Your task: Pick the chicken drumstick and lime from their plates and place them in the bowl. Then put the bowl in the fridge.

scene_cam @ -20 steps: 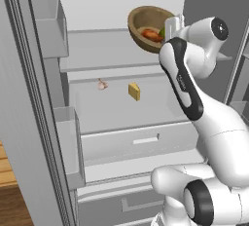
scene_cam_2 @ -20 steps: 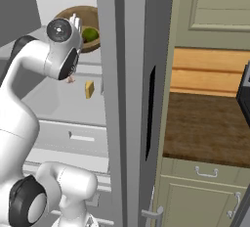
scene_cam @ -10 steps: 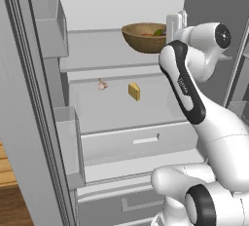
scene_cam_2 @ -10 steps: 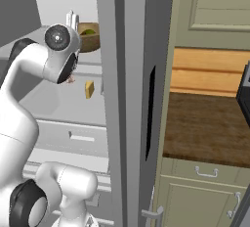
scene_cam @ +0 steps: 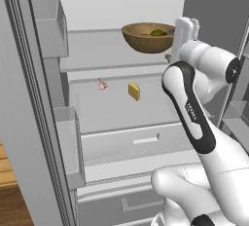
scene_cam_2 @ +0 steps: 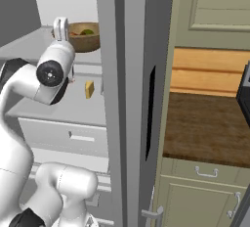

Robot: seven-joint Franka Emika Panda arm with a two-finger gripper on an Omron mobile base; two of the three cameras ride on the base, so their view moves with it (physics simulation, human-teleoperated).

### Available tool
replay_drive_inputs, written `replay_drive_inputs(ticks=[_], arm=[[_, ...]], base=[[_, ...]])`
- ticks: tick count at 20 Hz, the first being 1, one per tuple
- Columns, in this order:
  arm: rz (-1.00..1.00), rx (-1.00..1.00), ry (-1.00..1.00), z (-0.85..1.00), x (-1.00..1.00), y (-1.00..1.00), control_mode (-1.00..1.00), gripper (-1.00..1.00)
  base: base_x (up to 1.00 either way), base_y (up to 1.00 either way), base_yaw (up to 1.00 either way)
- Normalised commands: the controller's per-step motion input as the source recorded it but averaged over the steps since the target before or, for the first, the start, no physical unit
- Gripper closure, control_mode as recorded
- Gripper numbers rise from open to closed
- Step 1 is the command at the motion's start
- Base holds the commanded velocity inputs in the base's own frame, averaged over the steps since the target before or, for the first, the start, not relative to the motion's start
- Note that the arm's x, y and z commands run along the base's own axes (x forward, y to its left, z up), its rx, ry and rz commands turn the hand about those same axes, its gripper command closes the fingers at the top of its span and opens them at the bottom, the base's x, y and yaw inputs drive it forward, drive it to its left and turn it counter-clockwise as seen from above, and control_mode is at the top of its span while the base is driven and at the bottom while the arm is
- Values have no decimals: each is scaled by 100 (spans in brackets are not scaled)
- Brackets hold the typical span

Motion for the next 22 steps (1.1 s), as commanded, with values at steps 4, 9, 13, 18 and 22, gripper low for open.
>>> replay_drive_inputs(ticks=[4, 9, 13, 18, 22], arm=[[0, -4, -7, 42, -89, 13, -100, -100], [0, 0, 11, -10, -80, -5, -100, -100], [-2, 0, 21, -11, -87, -3, -100, -100], [0, -1, 32, -35, -91, 0, -100, -100], [0, -6, 40, -70, -75, -9, -100, -100]], base=[[0, 0, 0], [0, 0, 0], [0, 0, 0], [0, 0, 0], [0, 0, 0]])
